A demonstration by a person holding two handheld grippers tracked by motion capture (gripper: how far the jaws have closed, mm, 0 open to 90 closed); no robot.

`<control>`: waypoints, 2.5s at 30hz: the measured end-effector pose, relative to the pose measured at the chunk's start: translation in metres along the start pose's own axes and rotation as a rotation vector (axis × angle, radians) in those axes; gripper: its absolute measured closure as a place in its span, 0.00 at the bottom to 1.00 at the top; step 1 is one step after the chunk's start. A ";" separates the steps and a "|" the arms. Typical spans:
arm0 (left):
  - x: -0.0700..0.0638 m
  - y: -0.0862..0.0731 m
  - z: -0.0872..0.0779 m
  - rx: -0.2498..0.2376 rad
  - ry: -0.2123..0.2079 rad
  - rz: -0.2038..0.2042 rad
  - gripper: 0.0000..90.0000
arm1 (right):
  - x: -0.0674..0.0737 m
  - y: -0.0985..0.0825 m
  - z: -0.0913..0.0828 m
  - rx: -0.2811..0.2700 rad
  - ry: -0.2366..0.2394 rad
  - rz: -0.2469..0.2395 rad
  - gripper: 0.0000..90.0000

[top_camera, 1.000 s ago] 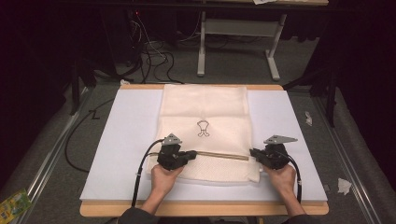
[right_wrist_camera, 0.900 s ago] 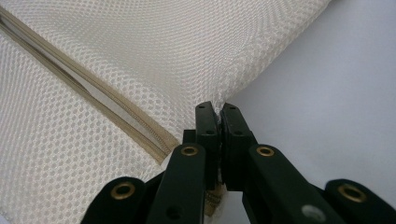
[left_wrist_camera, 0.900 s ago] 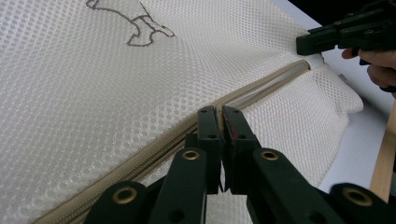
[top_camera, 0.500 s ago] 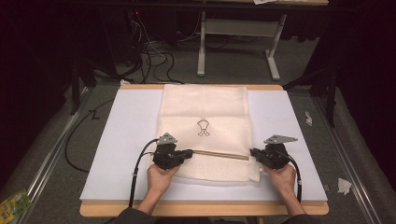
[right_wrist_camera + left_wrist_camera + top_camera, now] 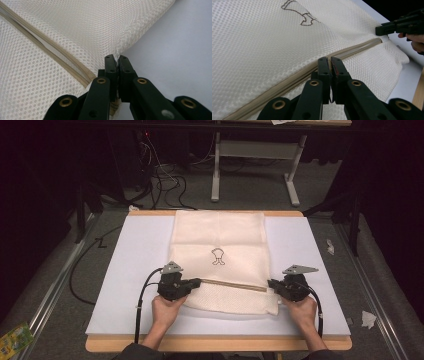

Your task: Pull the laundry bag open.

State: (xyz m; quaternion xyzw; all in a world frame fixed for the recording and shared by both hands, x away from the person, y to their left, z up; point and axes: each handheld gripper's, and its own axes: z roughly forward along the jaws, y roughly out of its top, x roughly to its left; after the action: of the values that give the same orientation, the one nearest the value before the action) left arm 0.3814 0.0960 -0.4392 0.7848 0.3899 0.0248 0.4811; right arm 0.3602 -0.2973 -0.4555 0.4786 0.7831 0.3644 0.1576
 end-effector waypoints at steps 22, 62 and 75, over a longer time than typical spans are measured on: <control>0.009 0.000 -0.013 -0.019 0.017 -0.021 0.97 | 0.001 0.000 -0.001 -0.003 -0.007 -0.006 0.99; 0.046 -0.007 -0.060 -0.082 0.118 -0.084 0.97 | -0.006 0.004 -0.005 0.000 -0.028 0.009 0.99; 0.054 -0.008 -0.067 -0.086 0.159 -0.092 0.97 | -0.010 0.010 -0.008 -0.005 -0.040 0.009 0.99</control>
State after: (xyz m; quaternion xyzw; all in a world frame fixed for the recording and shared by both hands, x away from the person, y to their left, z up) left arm 0.3865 0.1814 -0.4283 0.7402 0.4612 0.0813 0.4825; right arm 0.3668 -0.3063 -0.4433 0.4889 0.7767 0.3575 0.1728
